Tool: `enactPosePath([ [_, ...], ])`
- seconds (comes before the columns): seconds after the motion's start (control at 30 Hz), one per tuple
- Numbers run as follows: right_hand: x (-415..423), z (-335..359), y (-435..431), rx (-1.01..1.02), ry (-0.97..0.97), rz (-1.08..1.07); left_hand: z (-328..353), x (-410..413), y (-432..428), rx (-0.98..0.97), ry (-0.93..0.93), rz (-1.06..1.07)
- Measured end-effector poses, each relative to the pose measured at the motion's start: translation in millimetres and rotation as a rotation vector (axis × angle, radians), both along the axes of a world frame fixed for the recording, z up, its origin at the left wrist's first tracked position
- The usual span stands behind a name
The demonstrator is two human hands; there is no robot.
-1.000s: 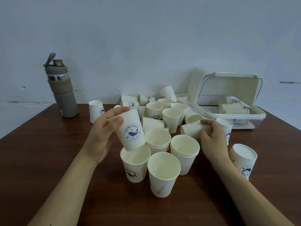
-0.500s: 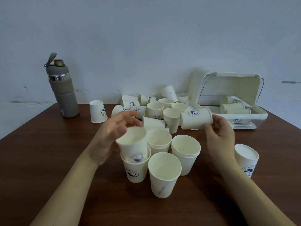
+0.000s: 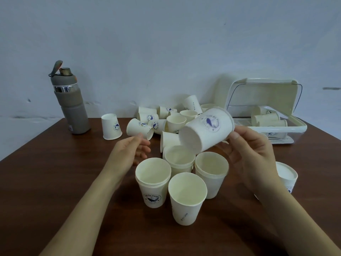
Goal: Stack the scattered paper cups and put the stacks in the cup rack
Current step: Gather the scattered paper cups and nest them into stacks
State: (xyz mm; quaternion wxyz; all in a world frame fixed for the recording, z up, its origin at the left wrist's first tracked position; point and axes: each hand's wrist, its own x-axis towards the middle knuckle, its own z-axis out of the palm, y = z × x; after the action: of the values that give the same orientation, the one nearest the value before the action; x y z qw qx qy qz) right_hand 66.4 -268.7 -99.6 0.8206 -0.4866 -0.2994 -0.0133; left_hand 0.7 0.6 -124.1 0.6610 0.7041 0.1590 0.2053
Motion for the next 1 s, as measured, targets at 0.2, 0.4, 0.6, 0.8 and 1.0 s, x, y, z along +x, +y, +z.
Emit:
enactPosePath([
  [0.2, -7.7, -1.3, -5.2, -0.267, -0.325, 0.093, -2.2, 1.7, -1.4, 0.020, 0.012, -0.005],
  [0.4, -4.1, -3.6, -8.4, -0.351, -0.383, 0.181, -4.8, 2.4, -2.4, 0.048, 0.022, -0.013],
  [0.6, -4.5, -0.8, -10.5, -0.356, -0.411, 0.135, -5.7, 3.9, -2.5, 0.049, 0.027, -0.002],
  [0.8, 7.2, -6.0, -3.3, -0.388, -0.285, -0.278, -5.6, 3.6, -3.4, 0.062, 0.031, -0.005],
  [1.0, 37.9, -23.0, -11.3, -0.897, -0.257, -0.758, -5.5, 3.0, -4.3, 0.067, 0.028, -0.010],
])
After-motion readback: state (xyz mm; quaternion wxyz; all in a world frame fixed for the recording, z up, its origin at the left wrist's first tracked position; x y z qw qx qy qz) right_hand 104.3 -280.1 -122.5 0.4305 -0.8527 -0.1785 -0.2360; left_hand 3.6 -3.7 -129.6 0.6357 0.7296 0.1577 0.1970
